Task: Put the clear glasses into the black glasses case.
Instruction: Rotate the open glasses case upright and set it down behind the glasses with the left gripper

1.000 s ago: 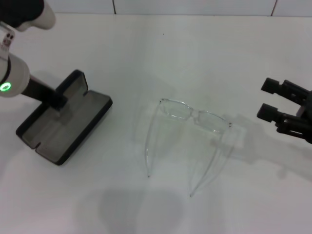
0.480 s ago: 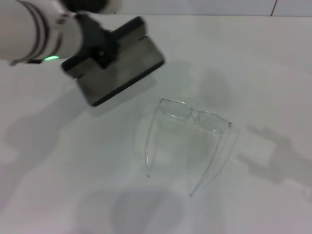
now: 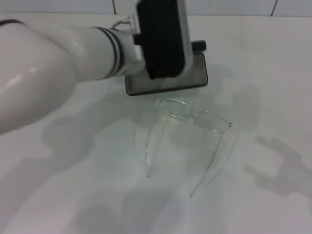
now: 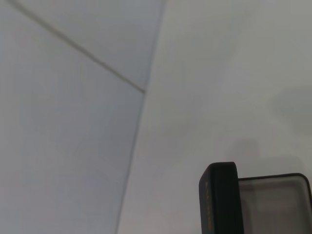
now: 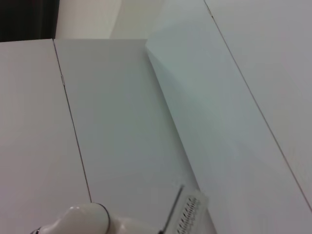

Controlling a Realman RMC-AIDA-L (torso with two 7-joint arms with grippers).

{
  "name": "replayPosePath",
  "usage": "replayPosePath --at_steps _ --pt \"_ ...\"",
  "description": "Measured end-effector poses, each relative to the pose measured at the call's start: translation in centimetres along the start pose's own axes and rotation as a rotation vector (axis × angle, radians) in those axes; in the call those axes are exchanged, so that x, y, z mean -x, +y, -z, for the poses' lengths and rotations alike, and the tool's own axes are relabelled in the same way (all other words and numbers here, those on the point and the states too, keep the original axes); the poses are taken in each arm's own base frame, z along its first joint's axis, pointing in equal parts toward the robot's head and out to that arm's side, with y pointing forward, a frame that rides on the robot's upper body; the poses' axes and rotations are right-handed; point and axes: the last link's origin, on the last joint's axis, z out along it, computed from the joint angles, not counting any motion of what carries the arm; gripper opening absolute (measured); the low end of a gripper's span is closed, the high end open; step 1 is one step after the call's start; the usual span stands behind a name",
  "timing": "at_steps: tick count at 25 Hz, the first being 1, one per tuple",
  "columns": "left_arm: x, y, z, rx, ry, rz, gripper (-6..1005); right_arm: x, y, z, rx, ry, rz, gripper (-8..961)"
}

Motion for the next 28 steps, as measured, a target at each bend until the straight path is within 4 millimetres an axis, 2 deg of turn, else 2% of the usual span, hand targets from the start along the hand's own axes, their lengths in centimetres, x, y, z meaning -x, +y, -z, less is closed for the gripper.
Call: replayPosePath --at_steps 4,8,20,28 --pt "-0.1 0.8 -1.9 0.042 -0.023 -0.051 235 0.0 0.0 0.0 -0.001 0.003 0.000 834" --pt "0.0 1.6 -2.7 0.077 -0.043 -0.078 241 -0.1 -0.2 -0.1 -0.007 0.008 0.000 832" --pt "-0.9 3.5 -3.1 0.119 -0.033 -0.106 257 -0.1 -0.9 -0.8 -0.008 0.017 0.003 824" --pt "-1.1 3.3 -3.4 0.094 -0.011 -0.114 269 -0.2 -0.9 -0.8 -0.011 0.018 0.001 819"
